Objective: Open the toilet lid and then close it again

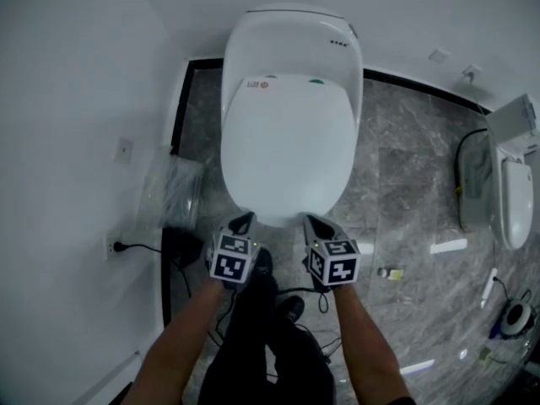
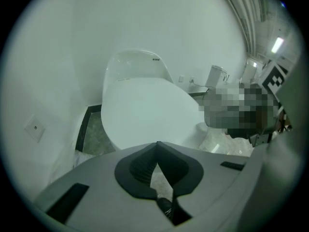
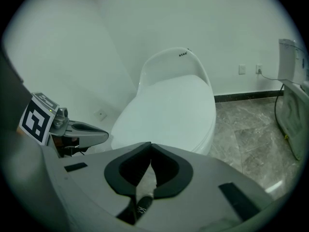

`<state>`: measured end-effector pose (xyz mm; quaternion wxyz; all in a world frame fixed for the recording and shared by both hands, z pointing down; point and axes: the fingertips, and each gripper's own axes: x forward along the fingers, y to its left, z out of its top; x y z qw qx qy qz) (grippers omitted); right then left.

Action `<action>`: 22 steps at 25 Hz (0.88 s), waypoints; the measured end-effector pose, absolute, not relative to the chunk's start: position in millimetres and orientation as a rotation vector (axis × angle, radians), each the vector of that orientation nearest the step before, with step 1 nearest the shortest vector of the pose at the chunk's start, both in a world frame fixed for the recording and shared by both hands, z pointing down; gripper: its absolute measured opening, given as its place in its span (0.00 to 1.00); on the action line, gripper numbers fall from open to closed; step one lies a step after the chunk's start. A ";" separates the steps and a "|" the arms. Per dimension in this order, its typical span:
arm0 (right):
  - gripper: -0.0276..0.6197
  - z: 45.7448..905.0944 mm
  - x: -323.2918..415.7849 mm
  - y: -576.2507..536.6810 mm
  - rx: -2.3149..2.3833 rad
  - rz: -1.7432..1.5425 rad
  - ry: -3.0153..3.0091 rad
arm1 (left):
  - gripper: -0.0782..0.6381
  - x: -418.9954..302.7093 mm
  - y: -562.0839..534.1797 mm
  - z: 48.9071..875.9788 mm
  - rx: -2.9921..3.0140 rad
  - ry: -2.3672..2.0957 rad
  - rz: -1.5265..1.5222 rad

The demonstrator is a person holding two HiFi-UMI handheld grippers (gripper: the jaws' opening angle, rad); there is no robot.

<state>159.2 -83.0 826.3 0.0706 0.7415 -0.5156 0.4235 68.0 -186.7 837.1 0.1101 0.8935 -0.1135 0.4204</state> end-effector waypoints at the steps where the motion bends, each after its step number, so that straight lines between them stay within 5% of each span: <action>1: 0.06 818.1 158.8 -83.0 2.239 1.261 -1.561 | 0.12 70.7 -185.7 828.6 2.642 -0.329 1.215; 22: 0.06 482.5 131.1 -43.1 2.552 0.577 -1.812 | 0.12 77.1 -122.2 482.9 2.998 -0.326 0.470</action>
